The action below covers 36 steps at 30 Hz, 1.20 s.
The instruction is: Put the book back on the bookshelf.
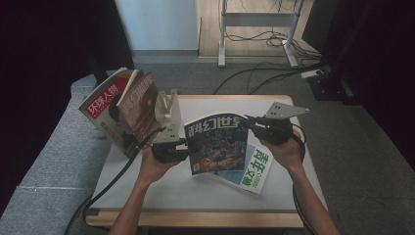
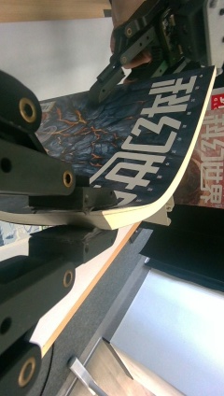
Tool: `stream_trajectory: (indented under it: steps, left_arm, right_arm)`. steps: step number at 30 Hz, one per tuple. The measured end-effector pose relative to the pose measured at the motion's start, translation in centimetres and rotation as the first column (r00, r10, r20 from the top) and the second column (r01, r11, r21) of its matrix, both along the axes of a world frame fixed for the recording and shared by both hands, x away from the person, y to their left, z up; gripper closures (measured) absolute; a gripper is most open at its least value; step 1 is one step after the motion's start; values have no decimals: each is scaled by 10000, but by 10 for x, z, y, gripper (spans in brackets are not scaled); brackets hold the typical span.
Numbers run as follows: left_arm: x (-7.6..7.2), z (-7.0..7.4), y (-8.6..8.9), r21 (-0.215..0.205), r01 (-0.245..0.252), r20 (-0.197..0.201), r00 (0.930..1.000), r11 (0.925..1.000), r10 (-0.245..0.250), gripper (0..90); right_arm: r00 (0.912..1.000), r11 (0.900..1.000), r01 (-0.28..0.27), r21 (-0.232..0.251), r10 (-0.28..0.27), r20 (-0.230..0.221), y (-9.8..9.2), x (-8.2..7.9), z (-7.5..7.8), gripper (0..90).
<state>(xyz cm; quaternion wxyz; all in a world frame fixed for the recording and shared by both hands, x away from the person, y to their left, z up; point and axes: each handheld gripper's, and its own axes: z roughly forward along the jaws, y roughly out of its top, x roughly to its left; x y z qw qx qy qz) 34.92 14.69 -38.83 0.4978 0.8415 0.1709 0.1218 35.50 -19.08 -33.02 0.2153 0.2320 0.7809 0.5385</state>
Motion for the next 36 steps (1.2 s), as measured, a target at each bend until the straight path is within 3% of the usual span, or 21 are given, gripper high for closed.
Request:
stream_trajectory:
  steps: [7,16,19,26,28,33,36]
  left_arm:
    - [1,18,-2,-206,-97,50,9999,9997,98,655]
    - [3,37,-6,-20,-118,341,9993,9999,119,653]
    - [4,43,-6,-140,-101,357,9993,9999,106,657]
    - [8,53,-10,-139,-248,434,9987,9996,254,686]
    - [9,55,-10,-256,-259,297,9992,9993,267,690]
    - [10,58,-13,-110,-349,169,9992,9993,350,757]
    - [9,59,-15,58,-414,300,9987,9991,412,787]
  right_arm:
    - [10000,10000,-32,9,32,-37,0,0,0,797]
    - [10000,10000,-29,20,29,-27,0,1,0,796]
    - [10000,10000,-29,12,29,-20,0,1,0,796]
    - [10000,10000,-49,38,49,-17,0,1,0,794]
    - [10000,10000,-61,45,62,-21,0,1,0,794]
    - [9999,10000,-98,17,98,-20,-1,1,0,793]
    - [9999,9999,-117,67,117,-30,-2,1,-1,790]
